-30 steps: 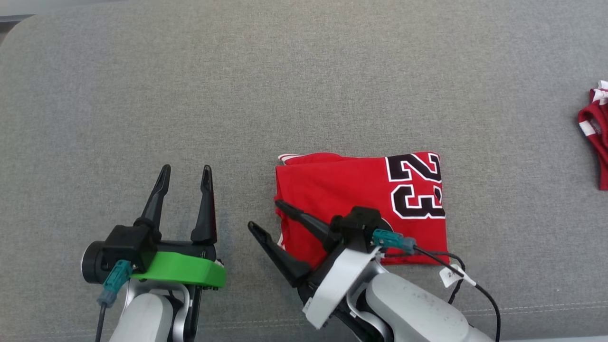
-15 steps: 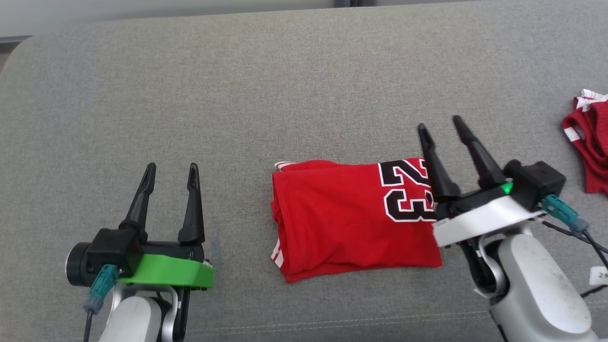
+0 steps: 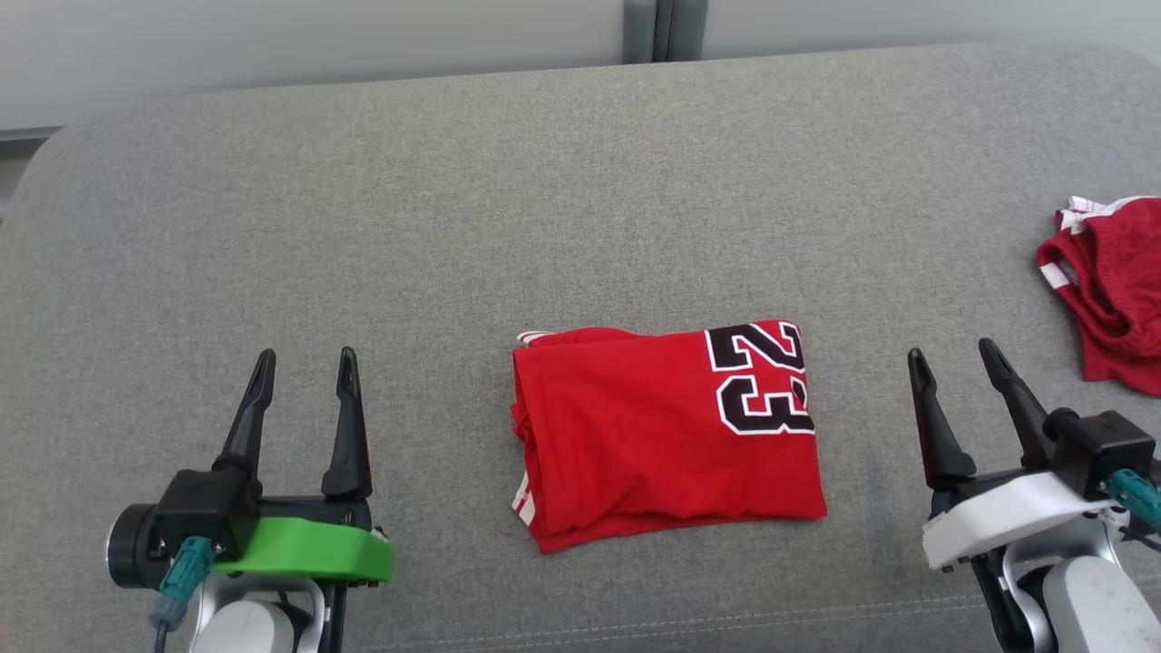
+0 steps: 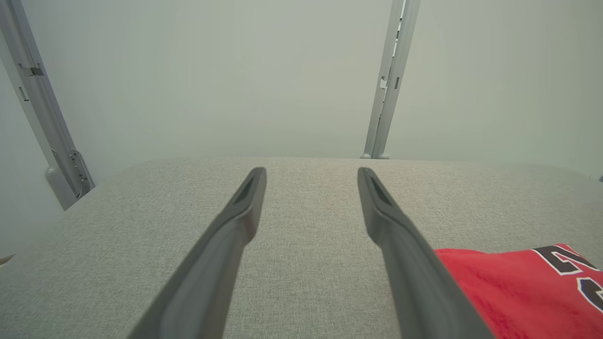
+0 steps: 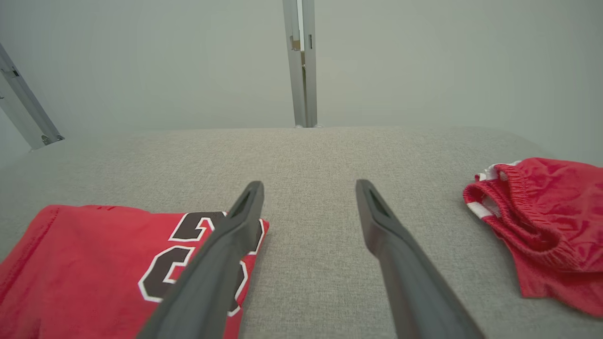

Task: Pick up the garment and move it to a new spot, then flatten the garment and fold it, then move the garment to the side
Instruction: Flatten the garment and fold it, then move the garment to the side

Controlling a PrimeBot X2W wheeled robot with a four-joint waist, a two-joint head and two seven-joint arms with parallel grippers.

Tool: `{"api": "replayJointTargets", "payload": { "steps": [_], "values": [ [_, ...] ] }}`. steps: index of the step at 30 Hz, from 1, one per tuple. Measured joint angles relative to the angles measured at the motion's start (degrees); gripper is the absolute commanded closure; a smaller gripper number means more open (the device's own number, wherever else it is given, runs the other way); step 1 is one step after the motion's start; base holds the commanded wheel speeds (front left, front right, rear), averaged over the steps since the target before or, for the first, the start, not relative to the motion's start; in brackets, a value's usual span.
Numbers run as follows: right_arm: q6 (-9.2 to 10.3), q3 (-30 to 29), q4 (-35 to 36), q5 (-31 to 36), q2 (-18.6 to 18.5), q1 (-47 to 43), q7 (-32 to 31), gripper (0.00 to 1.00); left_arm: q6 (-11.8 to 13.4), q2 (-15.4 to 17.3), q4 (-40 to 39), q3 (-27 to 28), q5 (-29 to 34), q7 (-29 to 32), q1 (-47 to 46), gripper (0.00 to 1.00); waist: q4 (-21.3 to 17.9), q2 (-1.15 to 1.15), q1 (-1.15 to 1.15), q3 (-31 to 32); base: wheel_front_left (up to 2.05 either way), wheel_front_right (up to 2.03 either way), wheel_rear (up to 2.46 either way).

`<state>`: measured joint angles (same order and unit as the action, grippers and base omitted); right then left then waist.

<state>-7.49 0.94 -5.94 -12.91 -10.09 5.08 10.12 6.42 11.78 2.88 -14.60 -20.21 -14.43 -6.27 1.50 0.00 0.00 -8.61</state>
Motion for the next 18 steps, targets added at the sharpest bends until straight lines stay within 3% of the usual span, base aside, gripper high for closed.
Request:
{"api": "replayJointTargets", "payload": {
  "steps": [18],
  "values": [
    [0.00, -0.92, 1.57, 1.36, 0.56, -3.46, -3.39, 0.00, 0.32, 0.53, 1.72, -1.53, -0.15, 0.83, 0.88, 0.00, 1.07, 0.00, 0.00, 1.08, 0.00, 0.00, 0.00]
  ]
}}
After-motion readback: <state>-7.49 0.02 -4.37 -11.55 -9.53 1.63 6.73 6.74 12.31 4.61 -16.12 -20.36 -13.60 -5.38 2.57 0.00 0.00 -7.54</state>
